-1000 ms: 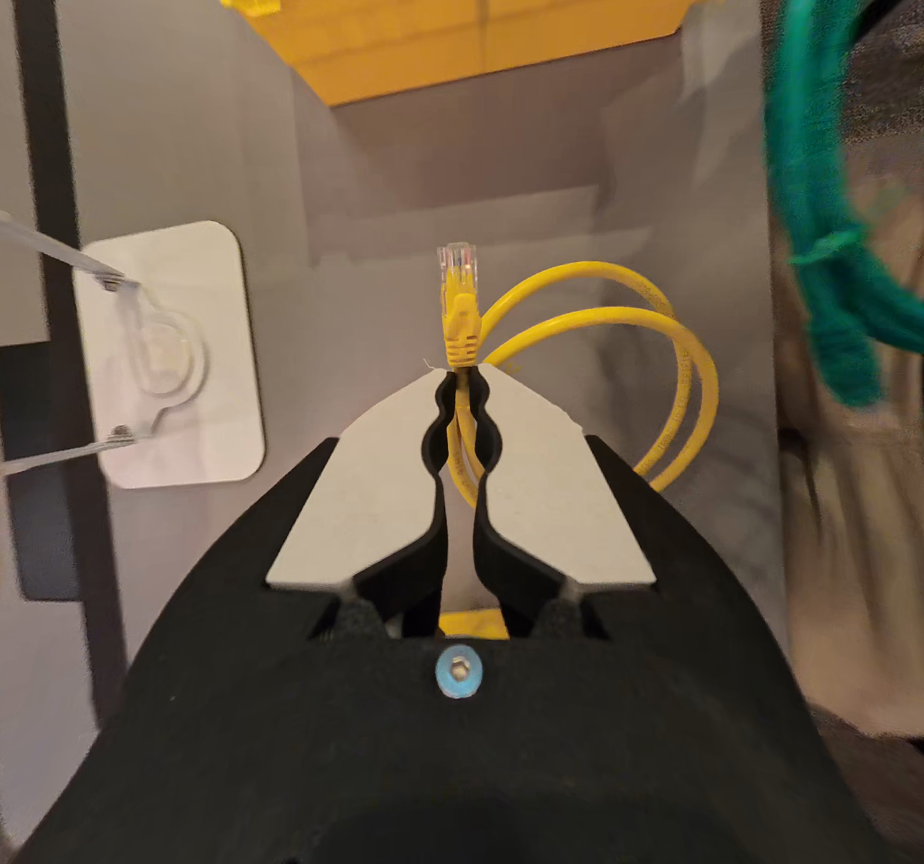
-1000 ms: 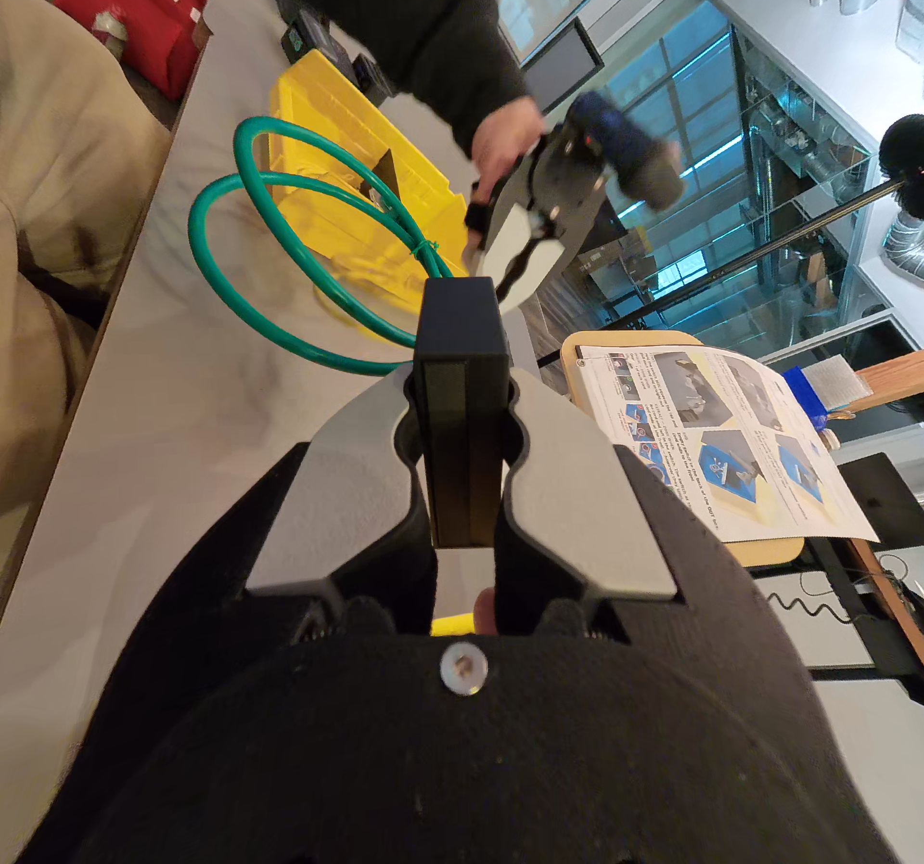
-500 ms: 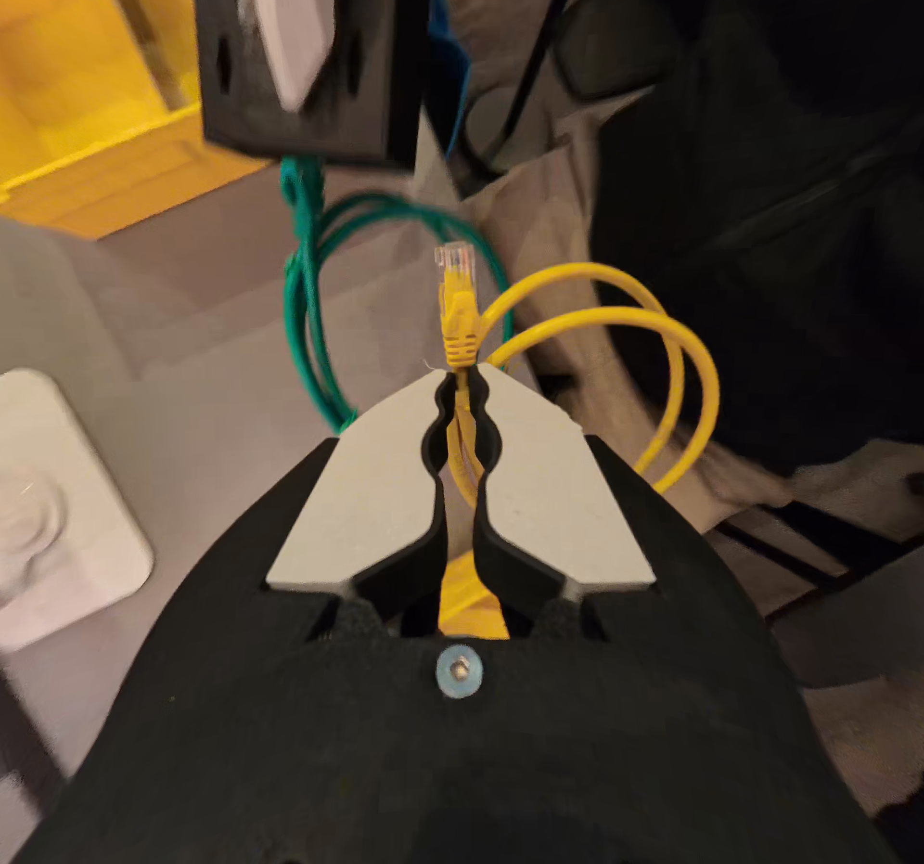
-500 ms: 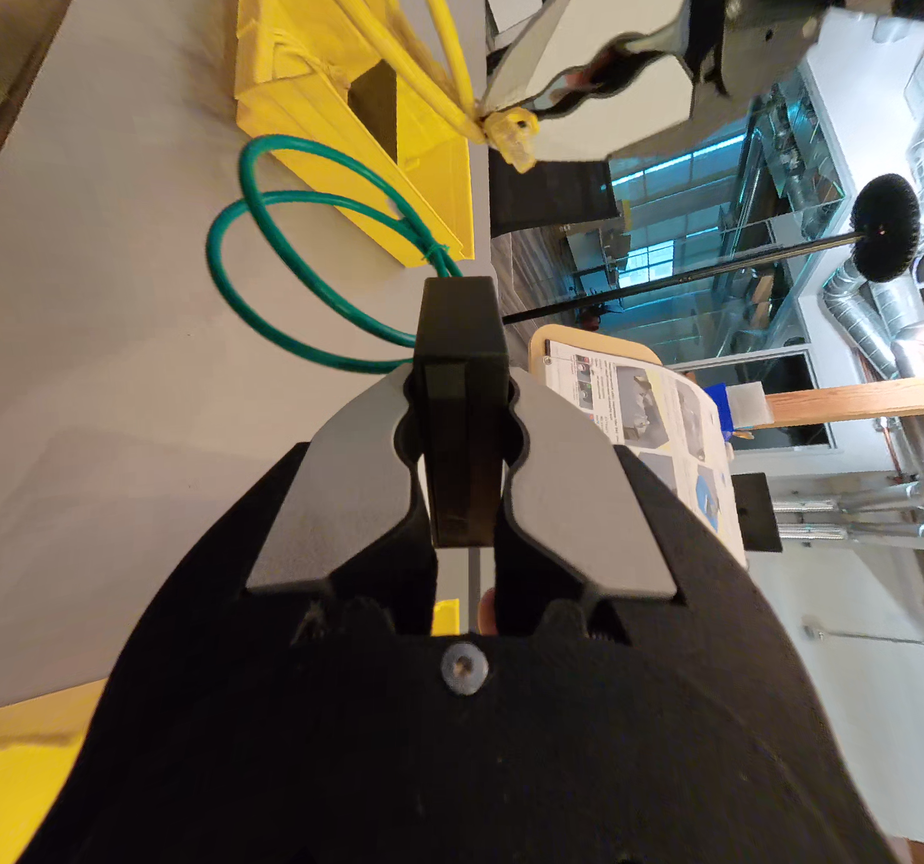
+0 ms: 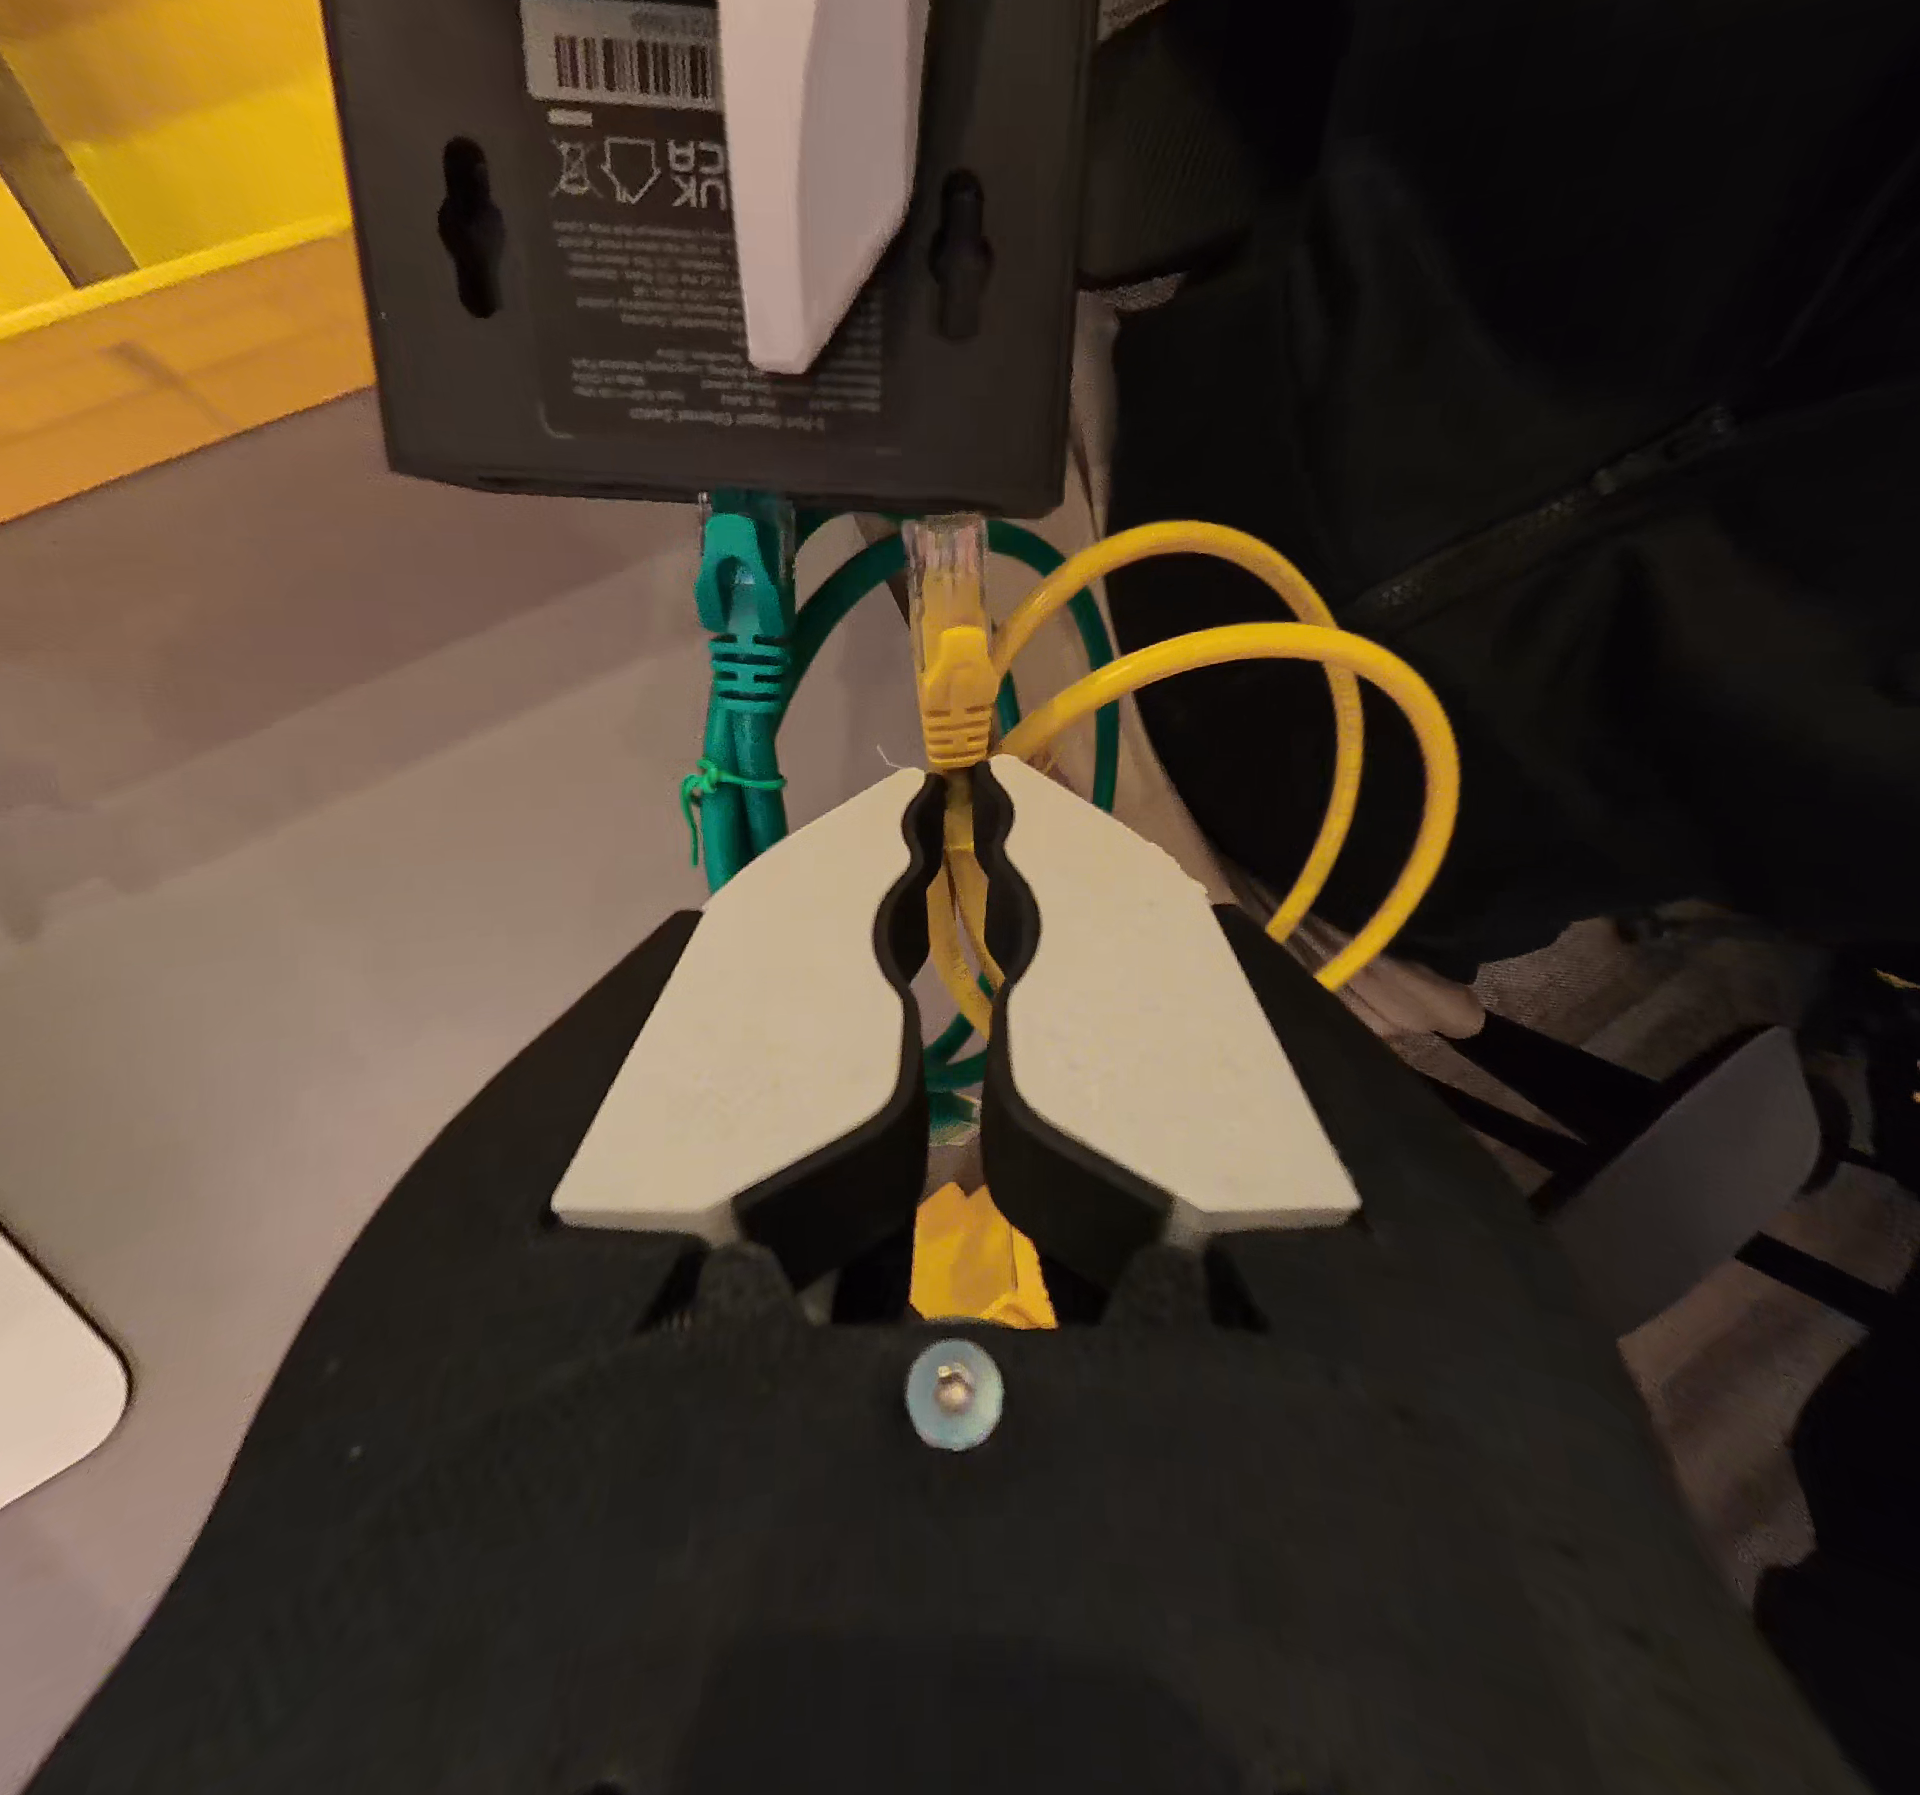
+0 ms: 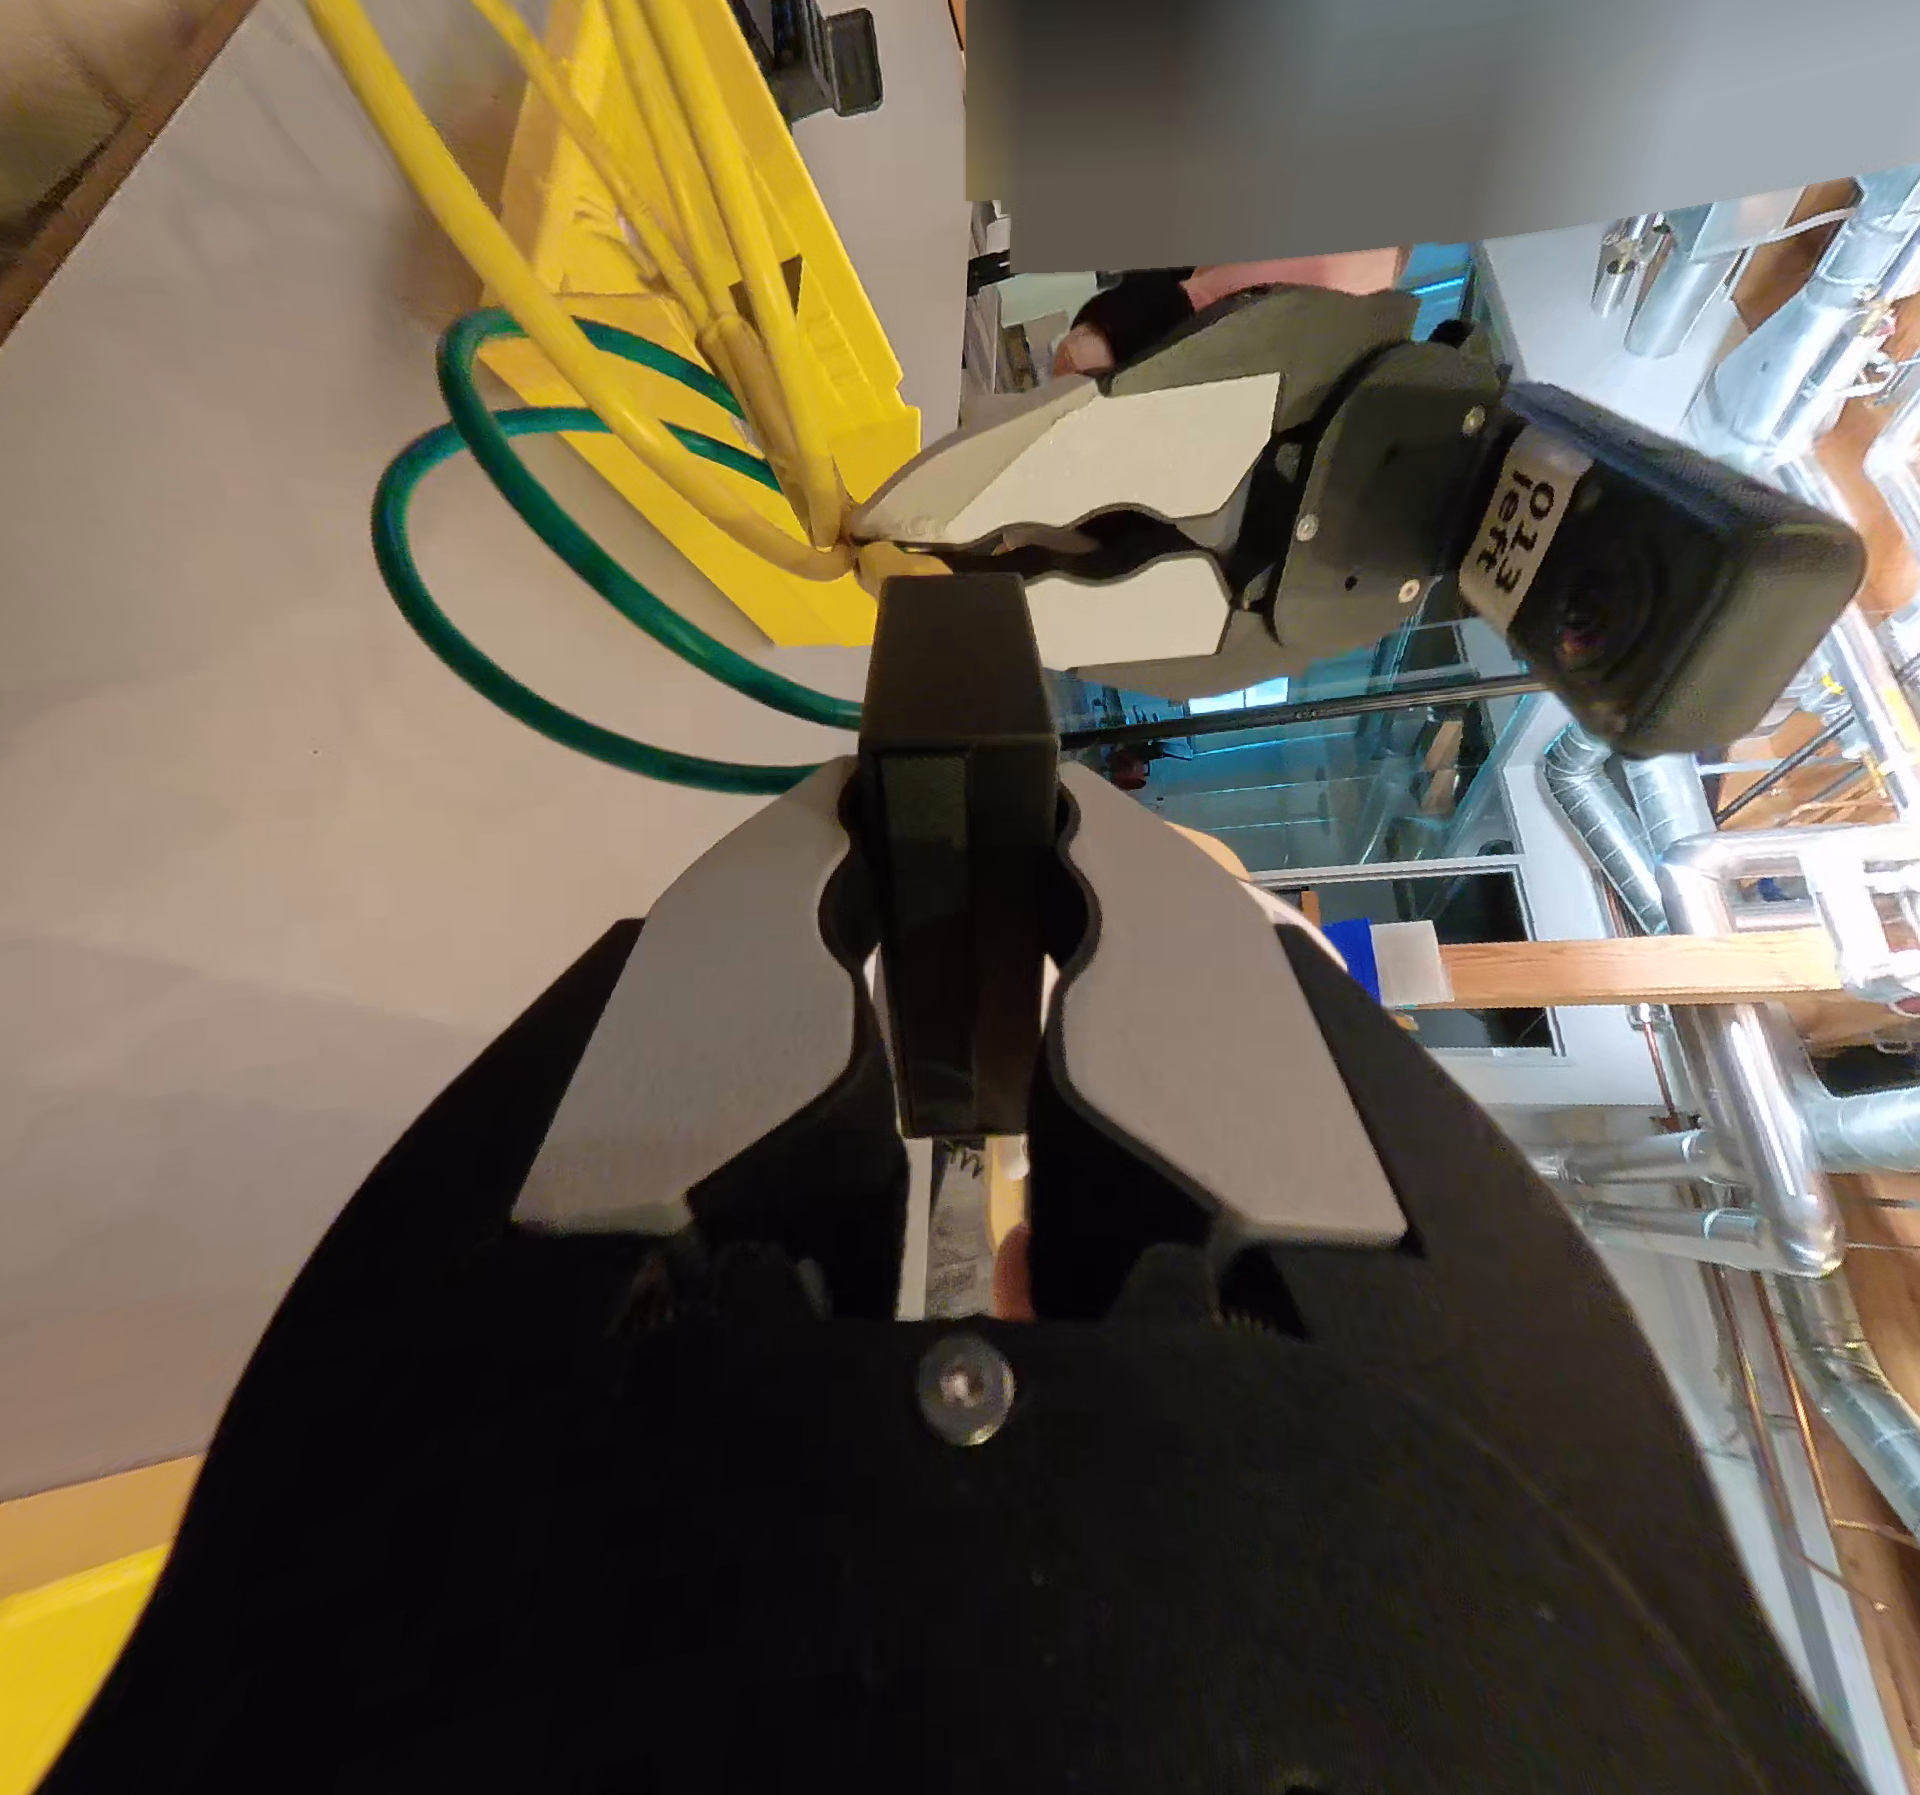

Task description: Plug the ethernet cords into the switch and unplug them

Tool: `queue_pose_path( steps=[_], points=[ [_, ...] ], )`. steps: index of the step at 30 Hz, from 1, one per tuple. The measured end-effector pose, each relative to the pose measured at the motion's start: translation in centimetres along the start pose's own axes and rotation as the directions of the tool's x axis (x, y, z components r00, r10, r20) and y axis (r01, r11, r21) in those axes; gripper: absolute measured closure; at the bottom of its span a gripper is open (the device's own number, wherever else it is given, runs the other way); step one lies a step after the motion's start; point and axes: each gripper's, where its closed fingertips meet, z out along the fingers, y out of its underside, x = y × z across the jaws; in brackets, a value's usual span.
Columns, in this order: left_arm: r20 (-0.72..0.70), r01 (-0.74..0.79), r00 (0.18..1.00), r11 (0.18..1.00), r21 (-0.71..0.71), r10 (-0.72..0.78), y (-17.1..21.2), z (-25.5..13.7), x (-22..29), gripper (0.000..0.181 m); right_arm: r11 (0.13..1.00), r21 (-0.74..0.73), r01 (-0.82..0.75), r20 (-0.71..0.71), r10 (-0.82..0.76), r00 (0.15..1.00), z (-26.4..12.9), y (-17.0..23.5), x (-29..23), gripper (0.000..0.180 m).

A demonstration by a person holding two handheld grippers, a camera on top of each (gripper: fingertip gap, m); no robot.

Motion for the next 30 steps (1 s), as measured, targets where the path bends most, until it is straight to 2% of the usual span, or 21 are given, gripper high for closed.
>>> queue_pose_path(
  steps=[1,11,16,20,24,30],
  points=[
    [-0.004,0.0,1.0,1.0,-0.016,0.0,0.1,0.1,0.0,0.176,1.0,0.0,0.009,0.005,-0.009,1.0,0.1,-0.1,0.0,0.152],
    [-0.004,-0.039,0.999,0.997,-0.064,0.039,0.4,-0.2,1.0,0.176,0.999,0.026,0.047,0.036,-0.048,0.998,0.5,-0.5,0.2,0.152],
    [-0.037,-0.049,0.998,0.999,-0.013,0.049,-0.6,-1.1,1.8,0.176,0.997,0.078,0.018,0.003,-0.018,1.0,-0.1,-1.2,0.9,0.152],
    [-0.041,-0.075,0.997,0.993,-0.093,0.072,-1.3,-1.3,2.2,0.176,0.994,0.109,0.016,-0.031,-0.012,0.999,-0.6,-1.8,1.8,0.152],
    [-0.047,-0.075,0.996,0.994,-0.08,0.071,-2.1,-2.4,2.7,0.176,0.995,0.091,0.04,-0.038,-0.037,0.999,-1.3,-1.9,2.0,0.152],
    [-0.03,-0.068,0.998,0.987,-0.146,0.064,-1.7,-2.0,2.4,0.176,0.995,0.086,0.049,-0.038,-0.046,0.998,-1.2,-2.0,2.3,0.152]
  ],
)
